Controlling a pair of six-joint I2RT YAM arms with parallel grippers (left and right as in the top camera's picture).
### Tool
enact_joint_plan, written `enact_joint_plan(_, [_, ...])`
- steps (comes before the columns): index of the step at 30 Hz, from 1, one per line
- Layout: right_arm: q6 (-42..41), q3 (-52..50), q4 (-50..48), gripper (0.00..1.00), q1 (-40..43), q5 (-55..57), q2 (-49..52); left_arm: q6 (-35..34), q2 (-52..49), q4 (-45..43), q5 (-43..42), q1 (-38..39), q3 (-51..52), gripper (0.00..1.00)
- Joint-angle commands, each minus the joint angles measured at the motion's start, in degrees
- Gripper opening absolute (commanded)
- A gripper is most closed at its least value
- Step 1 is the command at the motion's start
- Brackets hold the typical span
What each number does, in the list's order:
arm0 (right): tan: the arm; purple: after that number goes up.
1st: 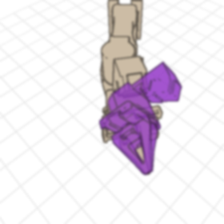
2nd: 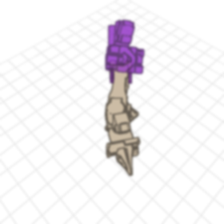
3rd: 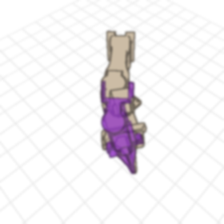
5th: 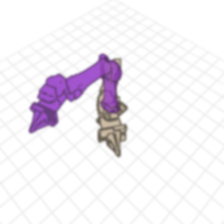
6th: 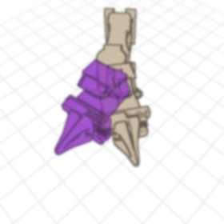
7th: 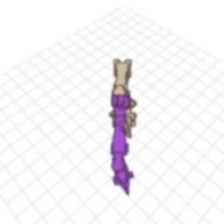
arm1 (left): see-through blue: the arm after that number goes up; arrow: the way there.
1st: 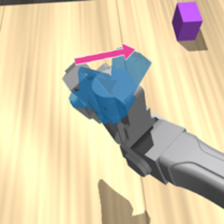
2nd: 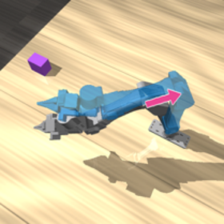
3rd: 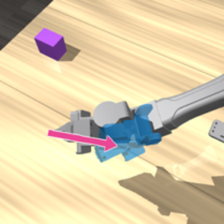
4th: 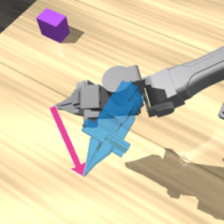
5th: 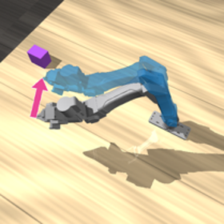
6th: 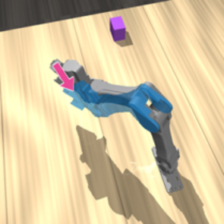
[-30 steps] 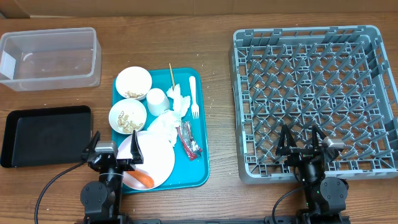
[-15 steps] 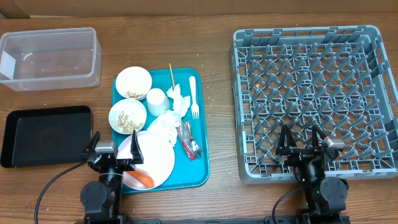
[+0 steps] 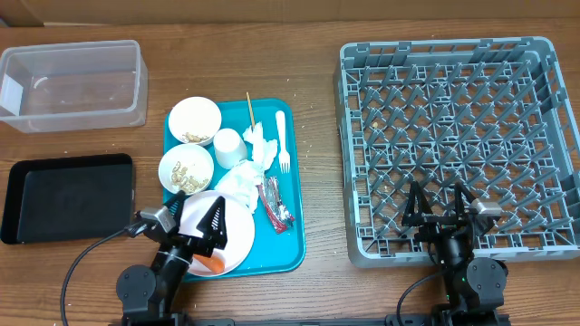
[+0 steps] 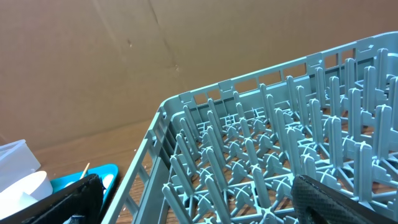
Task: Sort waste into correct bins and load items into the dishwasher rack
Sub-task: 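Reach the left gripper to the white bowl of rice and grasp its rim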
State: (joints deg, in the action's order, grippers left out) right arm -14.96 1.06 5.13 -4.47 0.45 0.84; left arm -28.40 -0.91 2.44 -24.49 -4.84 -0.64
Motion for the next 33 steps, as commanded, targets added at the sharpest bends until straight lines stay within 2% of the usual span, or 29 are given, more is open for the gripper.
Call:
enact_joint_plan(1, [0.17,-0.59,-0.39,1.00,0.33,0.76,-0.68,-6.32,0.63,-1.51,-10.71,0.37,0.11,1.00])
enact_joint_plan(5, [0.17,-0.59,-0.39,1.00,0.33,0.76,-0.68,-6.32,0.63,-0.74,-16.44,0.37,-2.05,1.00])
enact_joint_plan(7, [0.17,-0.59,-0.39,1.00,0.33,0.76,-0.68,-6.10,0.63,1.60,-16.31,0.37,-4.83,1.00])
enact_joint_plan(10, [0.17,-0.59,-0.39,1.00,0.33,0.76,-0.68,-1.88,0.37,7.87,-15.19,0.37,-11.06,1.00])
enact_joint_plan(15, [0.17,-0.59,-0.39,1.00,0.33,0.76,-0.68,7.10,-4.22,24.11,-8.83,0.37,-25.35,1.00])
enact_joint_plan(19, [0.17,-0.59,-0.39,1.00,0.33,0.76,-0.68,14.32,-12.52,38.29,-5.84,0.37,-37.29,1.00])
enact_joint_plan(22, [0.17,-0.59,-0.39,1.00,0.33,0.76,-0.68,17.59,-20.00,46.38,-6.56,0.37,-45.09,1.00])
enact_joint_plan(28, [0.17,-0.59,-0.39,1.00,0.33,0.76,-0.68,17.73,-28.81,46.62,-15.28,0.37,-53.05,1.00])
enact_joint_plan(33, [0.17,-0.59,-0.39,1.00,0.33,0.76,-0.68,17.70,-34.32,51.78,-11.02,0.37,-57.46,1.00])
